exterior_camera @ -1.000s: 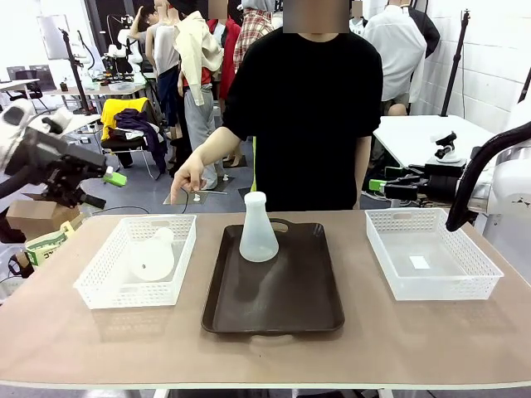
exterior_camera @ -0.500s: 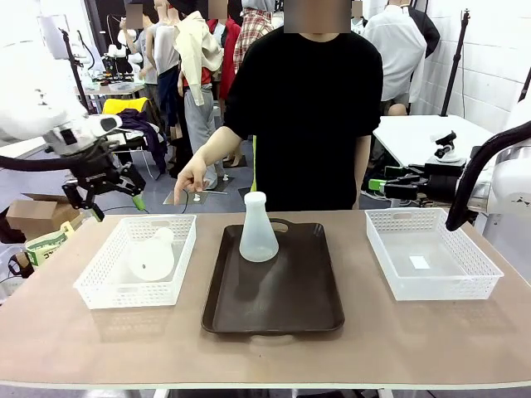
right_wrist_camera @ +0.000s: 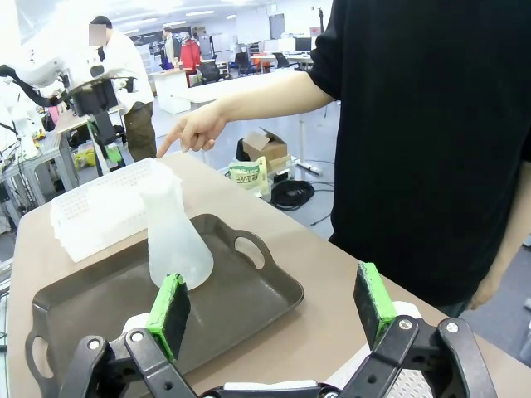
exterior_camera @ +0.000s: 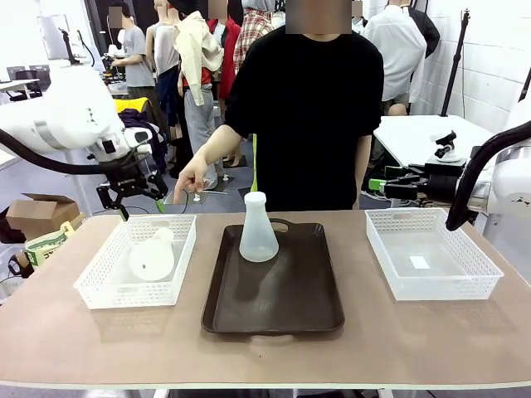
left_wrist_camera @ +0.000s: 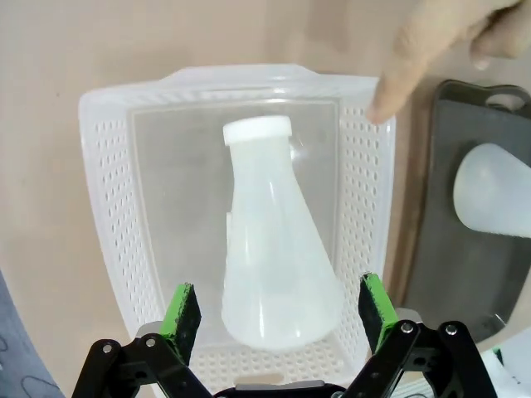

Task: Prepare the laboratory tools.
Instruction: Pick up the Big flask that the person points to.

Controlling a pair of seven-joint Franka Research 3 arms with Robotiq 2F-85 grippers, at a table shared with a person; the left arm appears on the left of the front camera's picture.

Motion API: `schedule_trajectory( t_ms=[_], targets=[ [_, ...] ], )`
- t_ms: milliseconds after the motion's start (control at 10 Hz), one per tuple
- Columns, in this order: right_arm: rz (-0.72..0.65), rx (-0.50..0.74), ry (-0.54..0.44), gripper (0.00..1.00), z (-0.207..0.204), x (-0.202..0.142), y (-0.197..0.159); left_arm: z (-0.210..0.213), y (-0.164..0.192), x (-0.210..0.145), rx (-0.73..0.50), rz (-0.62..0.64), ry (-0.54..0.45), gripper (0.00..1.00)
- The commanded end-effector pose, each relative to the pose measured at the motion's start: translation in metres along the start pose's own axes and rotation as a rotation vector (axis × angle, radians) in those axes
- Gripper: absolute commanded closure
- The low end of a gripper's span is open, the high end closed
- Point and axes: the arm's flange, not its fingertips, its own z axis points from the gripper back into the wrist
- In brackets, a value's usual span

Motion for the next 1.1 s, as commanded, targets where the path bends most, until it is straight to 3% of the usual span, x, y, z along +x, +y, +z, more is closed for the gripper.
schedule_trajectory(
  t_ms=[0,500,700,1000],
  targets=[
    [-0.007,0.001,0.017,0.0,-0.001,0.001,0.0,-0.017,0.002,0.007,0.058,-0.061,0.004,0.0],
    [-0.007,0.001,0.017,0.0,-0.001,0.001,0.0,-0.059,0.003,0.013,0.053,-0.177,-0.043,0.0],
    [-0.007,0.001,0.017,0.0,-0.001,0.001,0.0,-0.073,0.006,0.024,0.071,-0.129,-0.074,0.0],
    [-0.007,0.001,0.017,0.0,-0.001,0.001,0.0,-0.09,0.007,0.039,0.064,-0.071,-0.042,0.0]
  ],
)
